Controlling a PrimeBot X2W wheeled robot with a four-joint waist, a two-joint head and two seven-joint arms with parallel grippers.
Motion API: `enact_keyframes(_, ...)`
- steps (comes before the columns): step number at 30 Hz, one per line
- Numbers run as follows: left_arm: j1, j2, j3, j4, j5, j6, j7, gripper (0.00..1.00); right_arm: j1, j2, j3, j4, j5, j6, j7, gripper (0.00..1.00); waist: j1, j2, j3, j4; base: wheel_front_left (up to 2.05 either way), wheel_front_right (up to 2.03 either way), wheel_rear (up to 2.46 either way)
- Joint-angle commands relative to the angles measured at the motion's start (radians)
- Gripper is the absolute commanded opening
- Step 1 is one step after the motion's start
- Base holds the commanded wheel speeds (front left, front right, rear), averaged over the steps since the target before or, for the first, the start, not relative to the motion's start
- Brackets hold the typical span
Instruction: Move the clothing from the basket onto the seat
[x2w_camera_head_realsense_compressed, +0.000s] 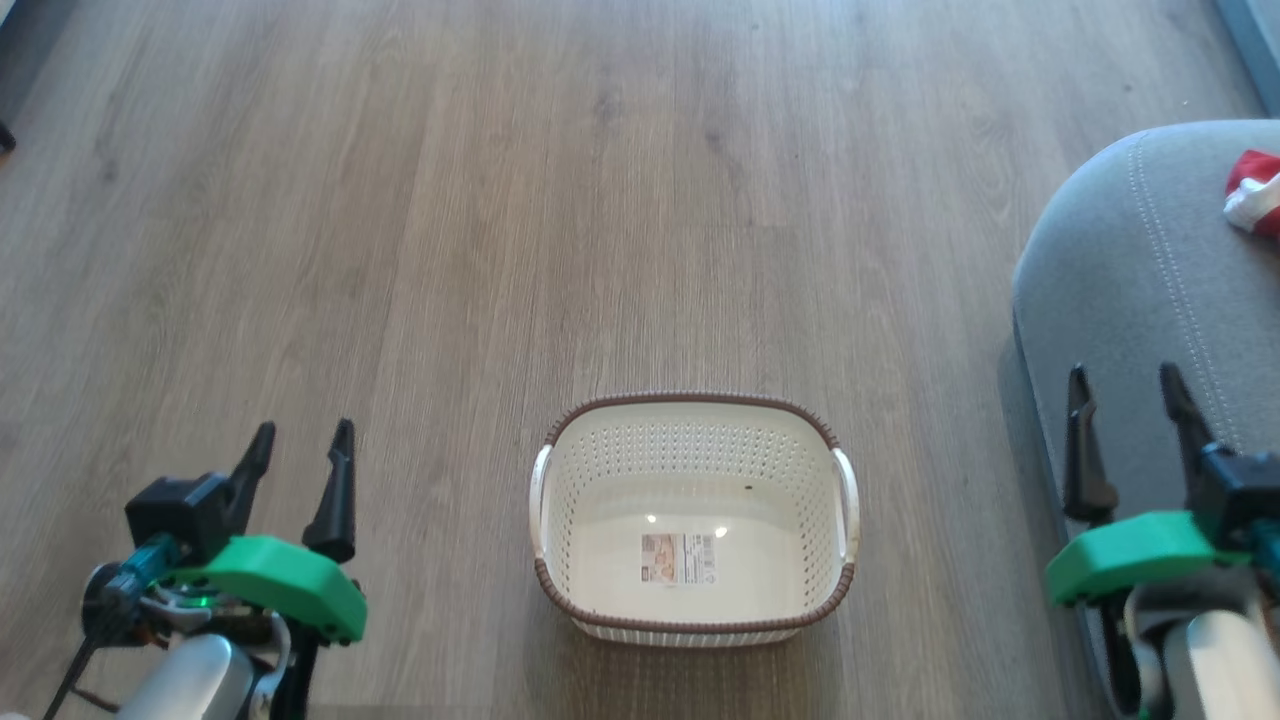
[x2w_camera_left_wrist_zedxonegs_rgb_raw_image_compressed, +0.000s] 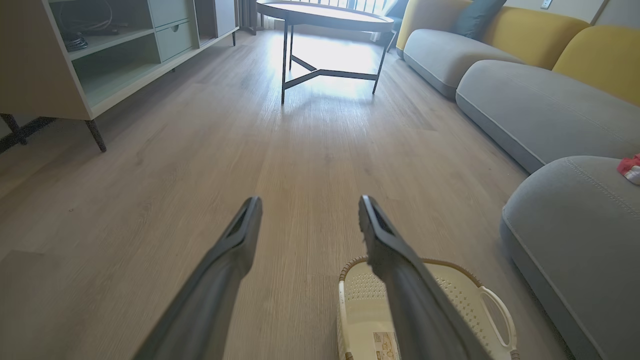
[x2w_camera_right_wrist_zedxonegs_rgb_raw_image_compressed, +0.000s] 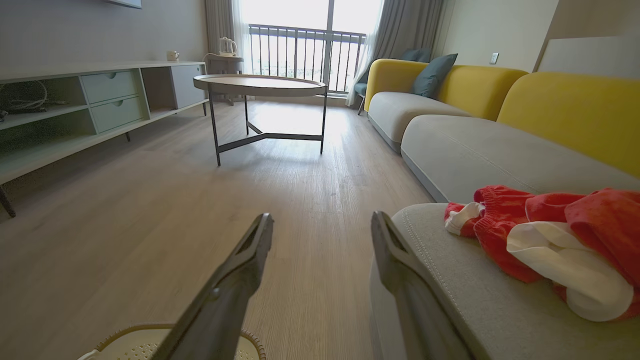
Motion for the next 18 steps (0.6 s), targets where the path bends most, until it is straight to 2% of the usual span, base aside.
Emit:
enact_keyframes(1, -0.028, 0.019, 0.068, -0.025, 0.027, -0.021, -0.012, 1.00, -0.001, 0.000, 0.032, -0.018, -0.010, 0.007, -0.019, 1.00, 0.0001, -0.0001, -0.010, -0.004, 0.00, 0.00, 0.00)
enact_keyframes(6, 0.014, 0.001, 0.120, 0.007, 0.063, -0.074, -0.012, 1.00, 0.021, -0.001, 0.047, 0.008, -0.016, 0.007, -0.037, 1.00, 0.0001, -0.0001, -0.015, -0.017, 0.00, 0.00, 0.00)
enact_keyframes(18, 0.065, -0.050, 0.225, 0.071, 0.121, -0.169, -0.012, 1.00, 0.033, -0.020, 0.055, 0.064, -0.015, 0.007, -0.044, 1.00, 0.0001, -0.0001, -0.016, -0.040, 0.00, 0.00, 0.00)
